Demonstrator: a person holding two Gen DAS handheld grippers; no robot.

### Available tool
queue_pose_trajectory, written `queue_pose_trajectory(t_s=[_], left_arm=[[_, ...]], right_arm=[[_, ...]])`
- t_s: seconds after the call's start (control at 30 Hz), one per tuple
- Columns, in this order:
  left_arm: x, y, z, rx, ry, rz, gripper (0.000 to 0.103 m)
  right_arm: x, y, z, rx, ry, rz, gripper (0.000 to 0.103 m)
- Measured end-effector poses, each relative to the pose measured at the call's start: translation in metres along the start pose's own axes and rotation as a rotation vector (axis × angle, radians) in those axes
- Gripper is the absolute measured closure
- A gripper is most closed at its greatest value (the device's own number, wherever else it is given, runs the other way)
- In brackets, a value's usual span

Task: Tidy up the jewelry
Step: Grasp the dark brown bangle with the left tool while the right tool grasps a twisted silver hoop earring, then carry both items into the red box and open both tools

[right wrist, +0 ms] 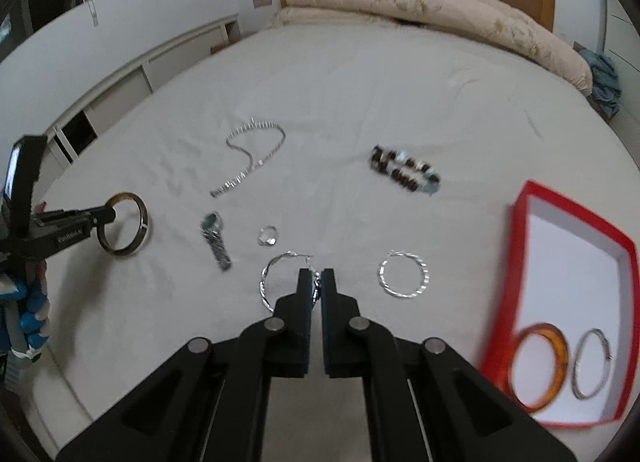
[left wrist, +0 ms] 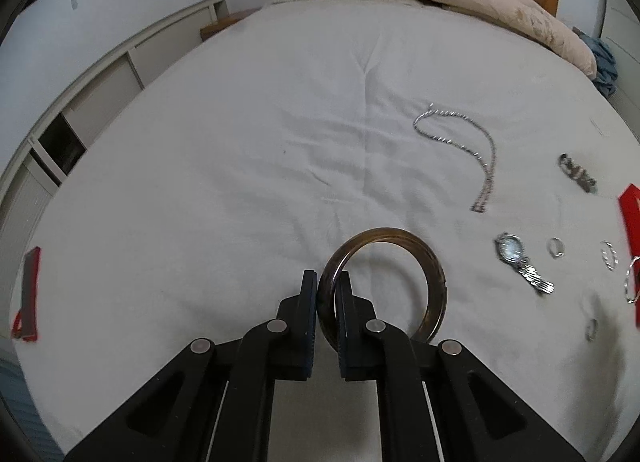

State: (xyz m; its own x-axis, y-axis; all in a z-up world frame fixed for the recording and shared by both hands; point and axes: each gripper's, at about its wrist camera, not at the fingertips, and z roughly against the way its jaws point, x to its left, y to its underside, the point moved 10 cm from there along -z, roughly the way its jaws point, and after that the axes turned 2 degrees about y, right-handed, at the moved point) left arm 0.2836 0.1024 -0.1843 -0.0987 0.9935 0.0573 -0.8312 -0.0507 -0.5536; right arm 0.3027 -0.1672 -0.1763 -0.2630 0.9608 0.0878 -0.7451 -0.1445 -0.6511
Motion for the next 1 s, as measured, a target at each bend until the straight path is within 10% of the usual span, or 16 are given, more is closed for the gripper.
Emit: queue_pose_trajectory(t_s=[0.43,1.0], left_arm=[[-0.068,0.008,0.090,-0.082,0.065,-0.094,0.095],[-0.298,0.000,0.093,-0.049,0.295,-0.253,0.095]], right_arm=[[-0.042,0.030,0.119,-0.118,0.047,-0.093,0.100],[-0.206,0.064,0.169,-0.135,0.198,-0.225,0.100]])
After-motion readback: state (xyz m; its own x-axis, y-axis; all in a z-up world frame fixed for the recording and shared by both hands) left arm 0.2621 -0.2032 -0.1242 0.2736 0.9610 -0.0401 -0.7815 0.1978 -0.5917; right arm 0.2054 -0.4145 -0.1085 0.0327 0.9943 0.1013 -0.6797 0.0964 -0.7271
